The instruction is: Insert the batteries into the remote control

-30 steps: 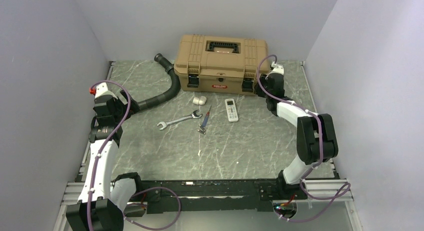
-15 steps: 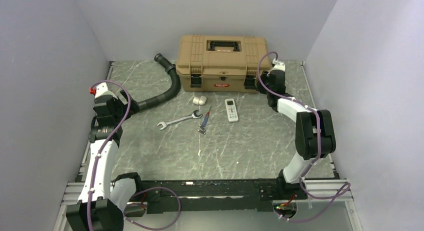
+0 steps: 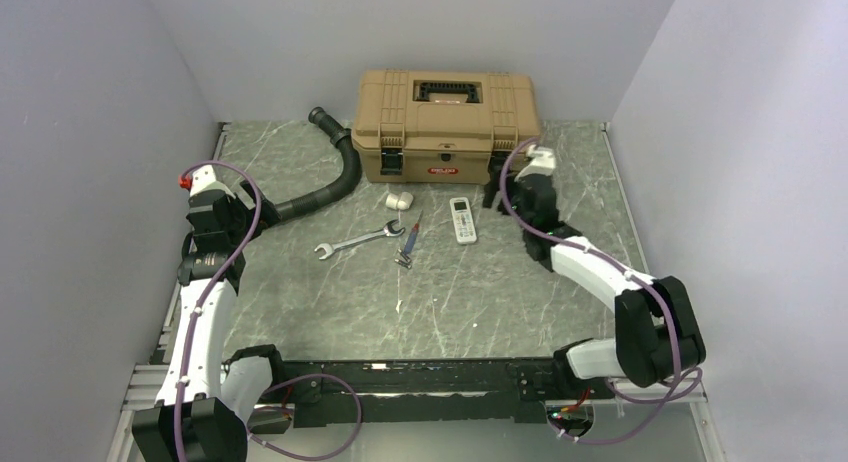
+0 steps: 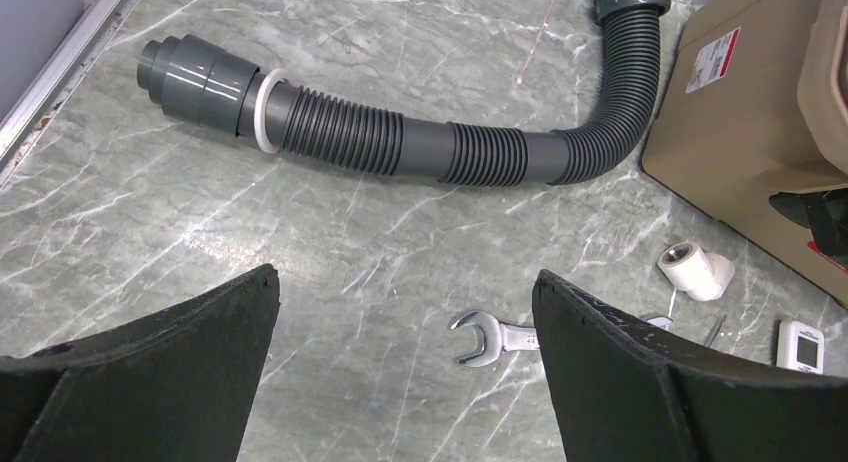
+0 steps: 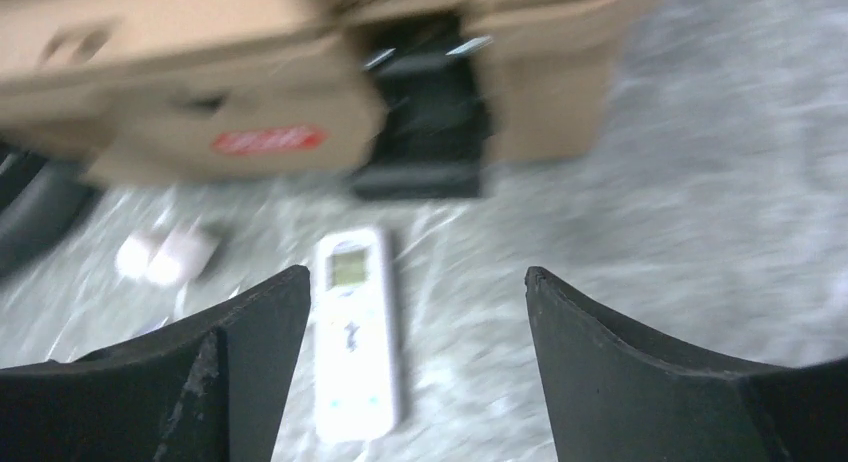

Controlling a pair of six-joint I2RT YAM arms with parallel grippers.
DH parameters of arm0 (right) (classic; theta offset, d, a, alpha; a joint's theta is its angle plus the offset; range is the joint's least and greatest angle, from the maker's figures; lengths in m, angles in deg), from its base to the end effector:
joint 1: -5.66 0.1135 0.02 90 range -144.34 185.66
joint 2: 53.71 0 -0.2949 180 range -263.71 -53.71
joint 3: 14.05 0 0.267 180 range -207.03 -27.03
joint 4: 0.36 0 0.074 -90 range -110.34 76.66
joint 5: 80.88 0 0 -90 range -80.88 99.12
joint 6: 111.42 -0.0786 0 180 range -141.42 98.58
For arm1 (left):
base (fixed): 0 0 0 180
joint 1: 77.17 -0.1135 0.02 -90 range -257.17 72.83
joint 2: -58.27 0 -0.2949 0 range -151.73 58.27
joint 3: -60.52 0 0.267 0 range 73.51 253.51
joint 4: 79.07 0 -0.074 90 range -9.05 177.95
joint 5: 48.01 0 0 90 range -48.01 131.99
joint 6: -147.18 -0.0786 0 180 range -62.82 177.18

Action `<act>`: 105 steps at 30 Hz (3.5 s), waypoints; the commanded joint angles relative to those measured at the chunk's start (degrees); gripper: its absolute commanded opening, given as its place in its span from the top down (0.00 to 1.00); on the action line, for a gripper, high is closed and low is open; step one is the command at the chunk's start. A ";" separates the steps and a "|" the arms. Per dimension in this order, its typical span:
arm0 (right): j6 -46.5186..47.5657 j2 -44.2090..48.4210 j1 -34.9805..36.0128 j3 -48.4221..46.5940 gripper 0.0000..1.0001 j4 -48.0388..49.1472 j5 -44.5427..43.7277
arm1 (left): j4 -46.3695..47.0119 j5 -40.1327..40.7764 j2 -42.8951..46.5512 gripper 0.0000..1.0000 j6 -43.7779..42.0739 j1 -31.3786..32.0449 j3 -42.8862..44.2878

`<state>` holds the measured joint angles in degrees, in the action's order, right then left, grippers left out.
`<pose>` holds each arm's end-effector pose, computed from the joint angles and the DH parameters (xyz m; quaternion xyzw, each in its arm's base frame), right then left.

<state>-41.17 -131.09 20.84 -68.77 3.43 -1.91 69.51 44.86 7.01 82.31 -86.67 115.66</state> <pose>0.3369 0.0758 0.2495 0.0881 0.8068 0.0992 0.5757 0.2332 0.0430 0.2911 -0.2668 0.8122 -0.0493 0.5164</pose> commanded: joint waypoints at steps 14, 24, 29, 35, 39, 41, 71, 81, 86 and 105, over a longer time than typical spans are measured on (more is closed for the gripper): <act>-3.00 -14.18 16.23 -1.06 0.15 -2.09 -2.59 | -0.02 0.30 0.45 0.01 -0.87 0.18 3.20; -2.09 -19.87 17.73 -4.85 0.16 -6.34 -6.39 | -0.15 0.64 0.81 0.01 -0.93 0.21 3.20; -0.51 -21.68 19.04 -6.94 0.19 -8.71 -8.62 | -0.28 0.64 0.73 0.01 -0.87 0.23 3.20; -0.41 -23.45 20.87 -8.85 0.21 -12.16 -12.32 | -1.29 1.35 0.34 0.01 -0.65 0.18 3.91; -1.03 -24.89 21.26 -9.48 0.24 -14.10 -13.21 | -3.38 2.00 -0.79 0.01 -0.58 0.18 5.15; -1.48 -25.38 21.33 -9.66 0.25 -14.95 -13.44 | -3.84 1.83 -1.15 0.01 -0.67 0.22 5.47; 7.55 3.10 23.99 1.55 1.00 -11.10 8.20 | -13.41 -6.44 6.08 0.01 -1.42 0.18 11.70; 8.94 14.84 28.12 -1.78 1.00 -13.92 17.45 | -3.83 -21.56 13.36 0.01 9.52 14.05 4.72; 7.28 15.14 31.01 -5.20 1.00 -14.14 19.00 | 3.69 -18.25 14.45 0.01 17.09 23.48 2.19; 2.72 8.08 37.63 -13.24 1.00 -9.58 18.61 | 14.28 -11.28 6.86 0.06 26.75 35.15 3.43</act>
<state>-37.52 -122.99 58.04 -78.27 -10.36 15.64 79.35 32.12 14.40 106.96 -52.53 116.93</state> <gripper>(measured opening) 0.546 0.952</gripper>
